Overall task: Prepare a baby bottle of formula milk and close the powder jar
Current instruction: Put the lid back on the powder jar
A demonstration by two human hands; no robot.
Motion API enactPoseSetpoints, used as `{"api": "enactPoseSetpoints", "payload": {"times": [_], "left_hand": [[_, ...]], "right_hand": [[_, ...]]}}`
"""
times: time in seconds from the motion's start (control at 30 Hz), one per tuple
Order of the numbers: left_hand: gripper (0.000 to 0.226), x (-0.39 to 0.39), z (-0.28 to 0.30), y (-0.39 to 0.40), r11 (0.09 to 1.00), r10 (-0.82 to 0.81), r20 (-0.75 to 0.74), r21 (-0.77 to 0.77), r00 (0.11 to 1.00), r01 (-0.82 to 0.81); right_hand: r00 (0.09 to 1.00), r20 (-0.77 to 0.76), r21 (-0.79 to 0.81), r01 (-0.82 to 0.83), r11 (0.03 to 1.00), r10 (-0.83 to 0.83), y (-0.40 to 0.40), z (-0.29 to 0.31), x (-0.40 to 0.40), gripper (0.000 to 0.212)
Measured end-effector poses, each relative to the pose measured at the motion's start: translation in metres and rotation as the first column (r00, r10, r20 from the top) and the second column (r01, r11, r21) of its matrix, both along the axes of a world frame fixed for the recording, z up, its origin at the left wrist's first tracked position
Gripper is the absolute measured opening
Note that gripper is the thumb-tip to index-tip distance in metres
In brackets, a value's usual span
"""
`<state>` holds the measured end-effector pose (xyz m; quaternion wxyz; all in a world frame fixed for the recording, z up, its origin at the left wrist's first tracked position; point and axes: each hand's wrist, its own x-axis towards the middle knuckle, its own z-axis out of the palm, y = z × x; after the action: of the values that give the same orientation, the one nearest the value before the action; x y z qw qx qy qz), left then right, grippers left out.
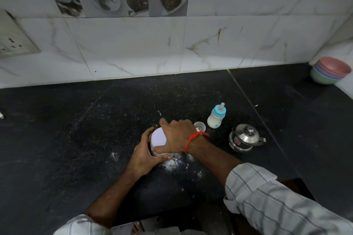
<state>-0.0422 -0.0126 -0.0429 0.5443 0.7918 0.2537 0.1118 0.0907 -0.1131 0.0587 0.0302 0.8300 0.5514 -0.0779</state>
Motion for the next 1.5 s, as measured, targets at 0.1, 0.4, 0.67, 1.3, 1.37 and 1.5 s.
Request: {"api": "enactPoseSetpoints", "payload": {"times": [0.1, 0.4, 0.67, 1.3, 1.37, 1.5], "left_hand": [[0.122, -0.002, -0.001, -0.002, 1.000, -0.013, 0.011, 0.005, 1.000, 0.013], [0.119, -0.003, -0.006, -0.001, 1.000, 0.023, 0.021, 0.017, 1.000, -0.023], [0.100, 0.003, -0.014, 0.000, 0.990, 0.050, -0.001, 0.130, 0.999, -0.050], [0.115, 0.115, -0.010, -0.005, 0.997, 0.031, 0.039, 0.069, 0.999, -0.034], [0.116, 0.118, -0.008, -0.006, 0.996, 0.030, 0.031, 0.089, 0.999, -0.033], [0.146, 0.118, 0.002, -0.008, 0.990, 0.045, -0.089, 0.140, 0.995, -0.032]], "right_hand": [[0.988, 0.086, 0.119, 0.117, 0.986, -0.127, 0.006, -0.011, -0.006, 0.088], [0.999, 0.026, 0.052, -0.044, 0.998, 0.043, -0.004, -0.017, 0.003, 0.076], [0.961, 0.114, 0.442, 0.178, 0.879, -0.252, -0.004, -0.057, -0.021, 0.068], [0.669, -0.269, 0.383, 0.734, 0.561, -0.692, -0.145, -0.057, -0.024, 0.039], [0.658, -0.230, 0.481, 0.717, 0.504, -0.717, -0.155, -0.054, -0.019, 0.042], [0.539, -0.104, 0.571, 0.721, 0.393, -0.836, -0.173, -0.040, 0.022, 0.074]]}}
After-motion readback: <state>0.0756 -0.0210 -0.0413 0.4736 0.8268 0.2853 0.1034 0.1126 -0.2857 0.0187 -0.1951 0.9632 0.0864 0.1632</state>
